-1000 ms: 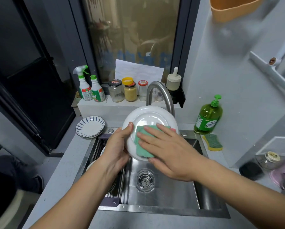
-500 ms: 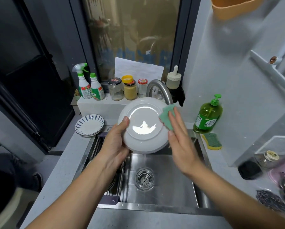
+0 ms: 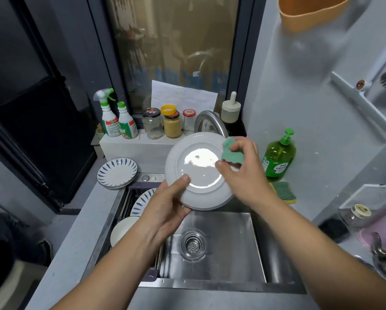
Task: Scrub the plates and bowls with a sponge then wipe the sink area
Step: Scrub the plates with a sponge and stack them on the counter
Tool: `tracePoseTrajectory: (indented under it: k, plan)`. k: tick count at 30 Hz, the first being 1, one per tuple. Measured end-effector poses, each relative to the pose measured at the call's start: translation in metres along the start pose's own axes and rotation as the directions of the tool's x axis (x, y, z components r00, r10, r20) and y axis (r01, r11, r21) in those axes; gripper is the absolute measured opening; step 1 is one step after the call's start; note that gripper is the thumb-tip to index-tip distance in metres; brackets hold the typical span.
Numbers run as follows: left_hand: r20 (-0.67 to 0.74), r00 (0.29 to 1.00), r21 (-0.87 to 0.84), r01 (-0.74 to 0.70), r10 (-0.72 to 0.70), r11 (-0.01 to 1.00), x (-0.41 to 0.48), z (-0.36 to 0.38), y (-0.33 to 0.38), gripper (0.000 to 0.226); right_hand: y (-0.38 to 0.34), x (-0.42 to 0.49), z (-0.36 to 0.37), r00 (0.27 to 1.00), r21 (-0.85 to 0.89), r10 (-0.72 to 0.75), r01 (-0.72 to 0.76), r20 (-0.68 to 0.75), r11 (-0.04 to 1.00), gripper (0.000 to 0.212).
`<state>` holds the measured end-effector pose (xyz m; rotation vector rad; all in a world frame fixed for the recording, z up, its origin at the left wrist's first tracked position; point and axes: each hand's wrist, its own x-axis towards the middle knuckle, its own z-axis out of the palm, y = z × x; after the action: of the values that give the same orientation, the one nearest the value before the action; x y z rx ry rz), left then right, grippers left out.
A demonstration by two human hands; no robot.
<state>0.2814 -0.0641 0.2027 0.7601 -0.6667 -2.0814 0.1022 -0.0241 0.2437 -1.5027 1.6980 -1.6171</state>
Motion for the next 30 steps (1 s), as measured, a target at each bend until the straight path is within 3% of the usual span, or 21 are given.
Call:
tracePoseTrajectory:
  k: [3, 6, 9, 12, 16, 18, 21, 25, 30]
  plan:
    - [0.065, 0.998, 0.116, 0.009, -0.016, 0.993, 0.003, -0.007, 0.02, 0.038, -0.013, 0.012, -0.019, 0.979, -0.011, -0.07, 0.073, 0.193, 0.997, 0.037]
    - [0.084, 0.995, 0.335, 0.014, -0.045, 0.942, 0.013, -0.009, 0.038, 0.046, -0.024, 0.019, -0.027, 0.9, -0.059, -0.045, 0.078, 0.433, 0.995, 0.035]
    - [0.122, 0.988, 0.462, 0.032, -0.099, 0.886, 0.018, -0.005, 0.042, 0.05, -0.025, 0.026, -0.027, 0.826, -0.148, -0.01, 0.113, 0.564, 0.983, 0.035]
    - [0.094, 0.995, 0.435, -0.01, -0.034, 0.9, 0.021, -0.002, 0.039, 0.058, -0.025, 0.025, -0.023, 0.851, -0.126, 0.021, 0.053, 0.524, 0.991, 0.032]
    - [-0.023, 0.997, 0.271, -0.059, 0.067, 0.961, 0.021, 0.004, 0.032, 0.054, -0.009, 0.002, -0.01, 0.963, -0.258, -0.108, 0.172, 0.246, 0.951, 0.022]
    - [-0.097, 0.993, 0.143, -0.048, 0.062, 0.989, 0.02, 0.008, 0.03, 0.039, 0.004, -0.019, -0.001, 0.979, -0.269, -0.154, 0.186, 0.136, 0.945, 0.029]
    - [-0.175, 0.984, -0.033, 0.024, -0.029, 0.999, 0.02, 0.013, 0.027, 0.026, 0.014, -0.061, 0.021, 0.969, -0.304, -0.166, 0.216, 0.181, 0.928, 0.043]
    - [-0.197, 0.978, -0.112, 0.052, -0.073, 0.992, 0.017, 0.015, 0.02, 0.026, 0.026, -0.072, 0.026, 0.919, -0.415, -0.227, 0.353, 0.323, 0.839, 0.054]
    - [-0.214, 0.97, -0.195, 0.072, -0.114, 0.978, 0.015, 0.023, 0.013, 0.03, 0.027, -0.045, 0.017, 0.953, -0.404, -0.188, 0.274, 0.239, 0.873, 0.051]
